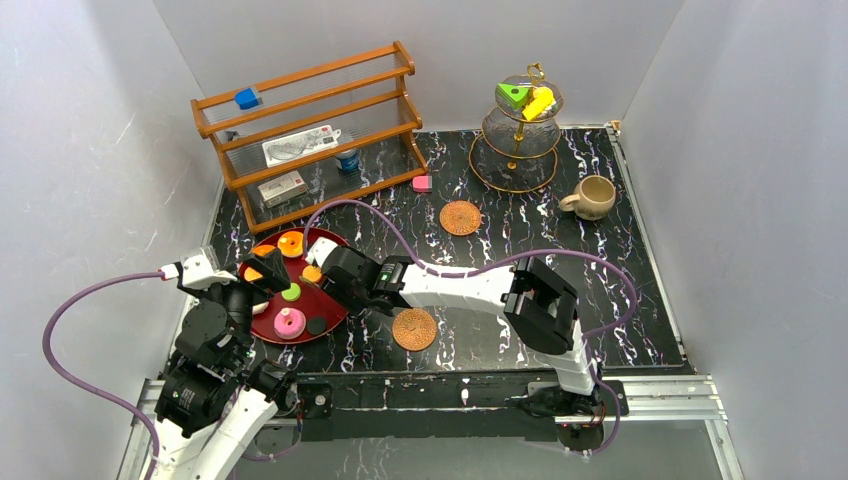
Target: Serve the afternoon tea
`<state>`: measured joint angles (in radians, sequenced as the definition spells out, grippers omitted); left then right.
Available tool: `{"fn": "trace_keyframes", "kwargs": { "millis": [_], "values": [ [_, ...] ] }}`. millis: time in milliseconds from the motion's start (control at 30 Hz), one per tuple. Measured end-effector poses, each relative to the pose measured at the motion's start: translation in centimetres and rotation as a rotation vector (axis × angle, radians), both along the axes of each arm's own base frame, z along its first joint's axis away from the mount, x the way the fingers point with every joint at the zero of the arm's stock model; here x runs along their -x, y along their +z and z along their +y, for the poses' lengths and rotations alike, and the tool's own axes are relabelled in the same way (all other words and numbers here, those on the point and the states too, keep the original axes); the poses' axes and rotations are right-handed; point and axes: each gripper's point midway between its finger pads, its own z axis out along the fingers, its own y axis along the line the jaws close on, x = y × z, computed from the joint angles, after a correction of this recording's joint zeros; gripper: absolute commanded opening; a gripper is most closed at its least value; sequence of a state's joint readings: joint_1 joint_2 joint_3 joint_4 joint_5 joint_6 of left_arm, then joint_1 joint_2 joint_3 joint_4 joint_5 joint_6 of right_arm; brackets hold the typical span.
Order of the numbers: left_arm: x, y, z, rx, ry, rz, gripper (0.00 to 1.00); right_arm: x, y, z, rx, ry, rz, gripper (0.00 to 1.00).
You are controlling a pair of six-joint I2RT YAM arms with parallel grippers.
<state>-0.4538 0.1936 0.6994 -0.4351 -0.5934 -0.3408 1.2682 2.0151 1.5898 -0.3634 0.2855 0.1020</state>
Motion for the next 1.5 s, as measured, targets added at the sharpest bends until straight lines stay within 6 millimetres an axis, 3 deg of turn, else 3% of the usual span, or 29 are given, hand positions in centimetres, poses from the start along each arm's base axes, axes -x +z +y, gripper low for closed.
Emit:
{"fn": "trace_keyframes", "kwargs": {
  "millis": [1000, 1167, 1500],
  "values": [
    [0.0, 0.0, 0.0, 0.0, 0.001, 0.0, 0.95, 0.3, 0.4, 0.3, -0.031, -0.031, 0.031, 0.47],
    [-0.1, -0.1, 0.0, -0.001, 0.001, 0.003, 0.95, 0.3, 2.0, 0.1, -0.059, -0.035, 0.022, 0.47],
    [-0.1, -0.1, -0.1, -0.004, 0.001, 0.008, 0.95, -0.1, 8.5, -1.5, -0.165, -0.06, -0.015, 0.47]
  ]
}}
